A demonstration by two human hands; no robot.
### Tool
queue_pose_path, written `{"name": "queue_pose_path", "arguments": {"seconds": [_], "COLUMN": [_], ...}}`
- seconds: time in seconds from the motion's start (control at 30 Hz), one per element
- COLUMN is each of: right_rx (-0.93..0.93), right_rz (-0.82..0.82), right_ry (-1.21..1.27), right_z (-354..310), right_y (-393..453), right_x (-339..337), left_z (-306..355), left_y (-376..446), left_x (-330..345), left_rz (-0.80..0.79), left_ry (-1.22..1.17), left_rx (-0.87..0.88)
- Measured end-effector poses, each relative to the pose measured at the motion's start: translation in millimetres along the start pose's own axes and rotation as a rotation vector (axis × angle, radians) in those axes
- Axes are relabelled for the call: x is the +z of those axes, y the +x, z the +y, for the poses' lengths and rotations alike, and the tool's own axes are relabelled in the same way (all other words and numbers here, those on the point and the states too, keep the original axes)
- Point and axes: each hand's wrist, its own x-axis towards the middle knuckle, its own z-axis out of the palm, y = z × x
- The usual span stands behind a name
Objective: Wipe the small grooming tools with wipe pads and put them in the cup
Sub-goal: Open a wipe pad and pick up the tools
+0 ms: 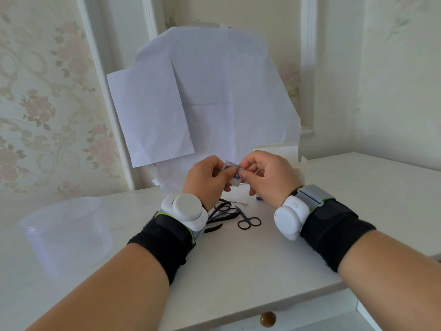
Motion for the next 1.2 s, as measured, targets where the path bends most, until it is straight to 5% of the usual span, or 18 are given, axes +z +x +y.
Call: {"name": "queue_pose_path", "arguments": {"seconds": [1.2], "right_rx": [0.040], "right_rz": [-0.039], "right_ry": [0.006], "right_z": [-1.2], "right_y": [0.6], "right_x": [-0.1], "left_z": [0.0], "left_y": [-1.5], "left_x": [1.5], "left_rz": [-0.065], "left_ry": [-0.187], "left_rx": [-0.046]}}
